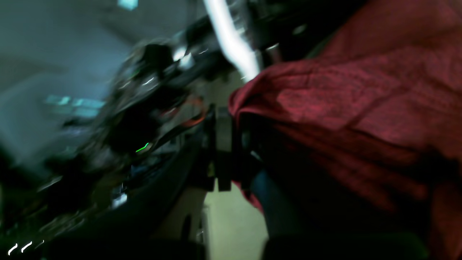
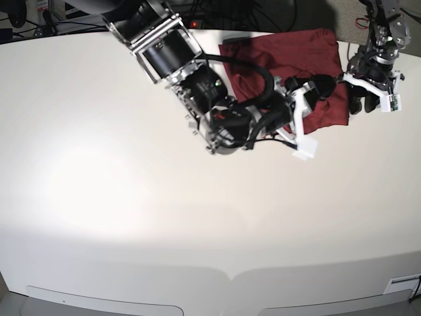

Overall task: Fold the T-shirt properly
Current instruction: 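Fold the held shirt end with the right gripper over toward the left gripper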

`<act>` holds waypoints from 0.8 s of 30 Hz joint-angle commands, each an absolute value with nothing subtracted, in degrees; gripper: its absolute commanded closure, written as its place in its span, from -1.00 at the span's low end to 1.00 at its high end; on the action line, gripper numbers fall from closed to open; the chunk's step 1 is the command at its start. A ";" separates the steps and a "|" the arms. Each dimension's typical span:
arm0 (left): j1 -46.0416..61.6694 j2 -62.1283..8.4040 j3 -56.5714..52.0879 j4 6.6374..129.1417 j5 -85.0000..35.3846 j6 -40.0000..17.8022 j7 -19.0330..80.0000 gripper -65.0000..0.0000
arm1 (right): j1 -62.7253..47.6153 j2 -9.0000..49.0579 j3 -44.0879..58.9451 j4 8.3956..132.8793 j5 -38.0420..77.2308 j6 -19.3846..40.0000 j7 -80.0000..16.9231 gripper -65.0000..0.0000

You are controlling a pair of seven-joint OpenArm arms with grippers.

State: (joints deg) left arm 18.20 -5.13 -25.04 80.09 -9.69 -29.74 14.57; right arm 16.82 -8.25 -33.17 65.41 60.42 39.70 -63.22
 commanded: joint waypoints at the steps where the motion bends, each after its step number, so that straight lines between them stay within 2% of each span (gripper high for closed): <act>1: 19.86 -4.64 -23.53 79.05 -7.05 -30.26 22.59 0.30 | 18.04 -9.00 -34.02 66.37 60.03 40.00 -59.94 1.00; 4: 20.18 -4.64 -21.47 79.05 -7.03 -30.28 22.44 0.30 | 18.24 -9.00 -37.01 66.37 54.33 40.00 -52.29 1.00; 10: 20.16 -4.60 -19.75 79.05 -7.05 -30.26 22.22 0.30 | 18.92 -9.00 -39.86 66.37 49.01 40.00 -43.40 1.00; 19: 19.99 -3.66 -19.27 79.05 -7.11 -30.26 20.88 0.30 | 20.32 -9.00 -40.16 66.37 51.72 40.00 -38.96 1.00; 24: 19.33 -3.53 -15.44 79.05 -7.88 -30.24 20.05 0.30 | 20.29 -9.00 -42.30 66.37 54.87 40.00 -39.00 1.00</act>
State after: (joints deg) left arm 18.20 -4.12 -16.23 80.14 -10.52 -29.61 11.62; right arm 18.92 -8.08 -42.46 65.36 53.12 39.35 -40.27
